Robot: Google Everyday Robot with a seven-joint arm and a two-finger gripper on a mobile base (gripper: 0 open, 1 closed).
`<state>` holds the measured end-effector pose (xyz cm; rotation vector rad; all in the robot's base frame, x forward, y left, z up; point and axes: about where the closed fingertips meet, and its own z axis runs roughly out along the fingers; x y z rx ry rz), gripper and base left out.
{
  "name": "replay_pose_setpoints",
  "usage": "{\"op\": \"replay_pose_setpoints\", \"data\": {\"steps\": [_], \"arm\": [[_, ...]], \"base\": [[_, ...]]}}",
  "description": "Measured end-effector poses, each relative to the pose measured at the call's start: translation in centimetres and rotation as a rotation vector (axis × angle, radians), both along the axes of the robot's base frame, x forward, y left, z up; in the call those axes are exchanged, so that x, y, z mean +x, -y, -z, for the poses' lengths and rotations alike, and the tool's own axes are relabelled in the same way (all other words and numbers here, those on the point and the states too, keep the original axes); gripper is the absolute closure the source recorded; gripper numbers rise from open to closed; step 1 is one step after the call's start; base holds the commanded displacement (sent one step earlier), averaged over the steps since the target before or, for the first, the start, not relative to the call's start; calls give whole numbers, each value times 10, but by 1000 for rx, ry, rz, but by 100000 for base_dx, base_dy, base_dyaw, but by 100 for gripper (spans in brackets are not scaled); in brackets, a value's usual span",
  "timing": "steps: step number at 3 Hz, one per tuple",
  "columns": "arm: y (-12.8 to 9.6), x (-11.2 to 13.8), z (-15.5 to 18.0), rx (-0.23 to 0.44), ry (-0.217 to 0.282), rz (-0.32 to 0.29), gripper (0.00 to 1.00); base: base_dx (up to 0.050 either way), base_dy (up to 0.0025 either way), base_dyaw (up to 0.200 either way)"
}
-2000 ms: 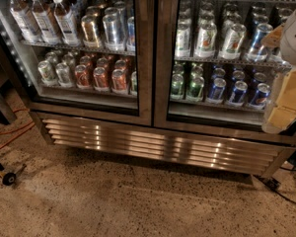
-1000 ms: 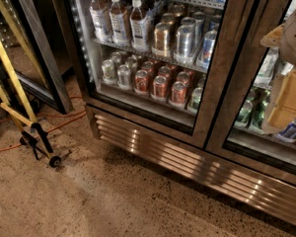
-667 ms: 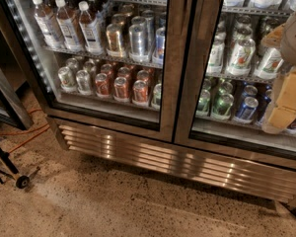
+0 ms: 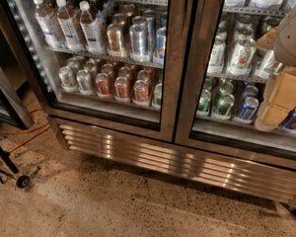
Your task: Open left fridge door
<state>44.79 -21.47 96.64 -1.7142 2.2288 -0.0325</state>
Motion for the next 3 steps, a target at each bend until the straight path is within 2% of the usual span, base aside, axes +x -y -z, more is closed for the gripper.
{"op": "replay_pose_setpoints", "data": {"steps": [1,2,3], "arm": [[-42,14,42,2,-51,-40,0],[-42,14,42,2,-51,-40,0],[-42,16,46,97,-58,-85,0]], "base": [[0,0,0],[0,0,0],[0,0,0]]}}
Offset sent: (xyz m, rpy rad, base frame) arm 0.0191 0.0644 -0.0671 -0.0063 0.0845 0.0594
